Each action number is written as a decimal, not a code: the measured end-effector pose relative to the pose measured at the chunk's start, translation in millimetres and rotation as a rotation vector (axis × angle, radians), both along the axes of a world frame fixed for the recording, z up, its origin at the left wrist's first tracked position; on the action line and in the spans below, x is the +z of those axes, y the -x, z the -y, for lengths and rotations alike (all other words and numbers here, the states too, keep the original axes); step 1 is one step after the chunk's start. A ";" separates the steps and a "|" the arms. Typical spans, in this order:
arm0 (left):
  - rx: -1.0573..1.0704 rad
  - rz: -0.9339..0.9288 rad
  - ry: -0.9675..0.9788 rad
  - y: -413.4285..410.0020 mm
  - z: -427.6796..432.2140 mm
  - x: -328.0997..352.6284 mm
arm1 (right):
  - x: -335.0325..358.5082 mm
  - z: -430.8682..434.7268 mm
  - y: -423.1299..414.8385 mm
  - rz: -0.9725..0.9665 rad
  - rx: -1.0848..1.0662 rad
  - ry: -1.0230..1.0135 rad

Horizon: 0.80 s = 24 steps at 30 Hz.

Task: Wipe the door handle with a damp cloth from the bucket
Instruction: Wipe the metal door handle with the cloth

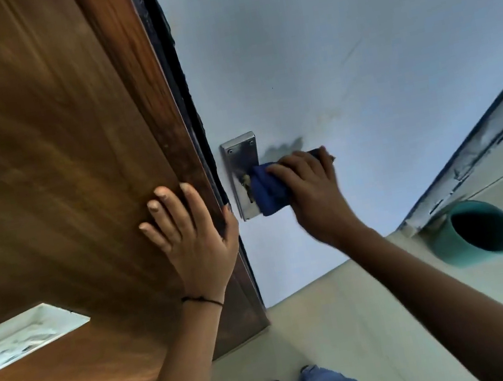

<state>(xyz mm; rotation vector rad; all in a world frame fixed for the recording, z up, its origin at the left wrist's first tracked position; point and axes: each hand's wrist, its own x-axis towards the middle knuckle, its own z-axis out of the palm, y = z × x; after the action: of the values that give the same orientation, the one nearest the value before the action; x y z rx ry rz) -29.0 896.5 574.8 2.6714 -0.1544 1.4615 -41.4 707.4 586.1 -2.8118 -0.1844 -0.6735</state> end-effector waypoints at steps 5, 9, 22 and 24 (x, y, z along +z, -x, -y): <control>-0.010 -0.007 -0.009 1.5 -2.7 0.2 | 5.4 -23.4 -2.6 -0.011 0.169 0.111; -0.002 -0.027 -0.013 2.3 -3.1 1.4 | 8.0 34.1 -2.5 -0.059 0.045 0.022; -0.010 -0.022 -0.020 3.1 -1.3 4.9 | 7.5 0.5 -3.9 -0.015 0.160 0.003; -0.006 -0.024 -0.026 4.7 -1.0 7.6 | 6.8 20.2 -4.9 -0.016 0.123 -0.086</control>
<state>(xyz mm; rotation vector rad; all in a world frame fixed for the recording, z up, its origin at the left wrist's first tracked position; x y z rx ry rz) -33.7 897.6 582.4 2.7055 -0.1803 1.4344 -36.5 687.2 592.9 -2.6975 -0.3156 -0.6152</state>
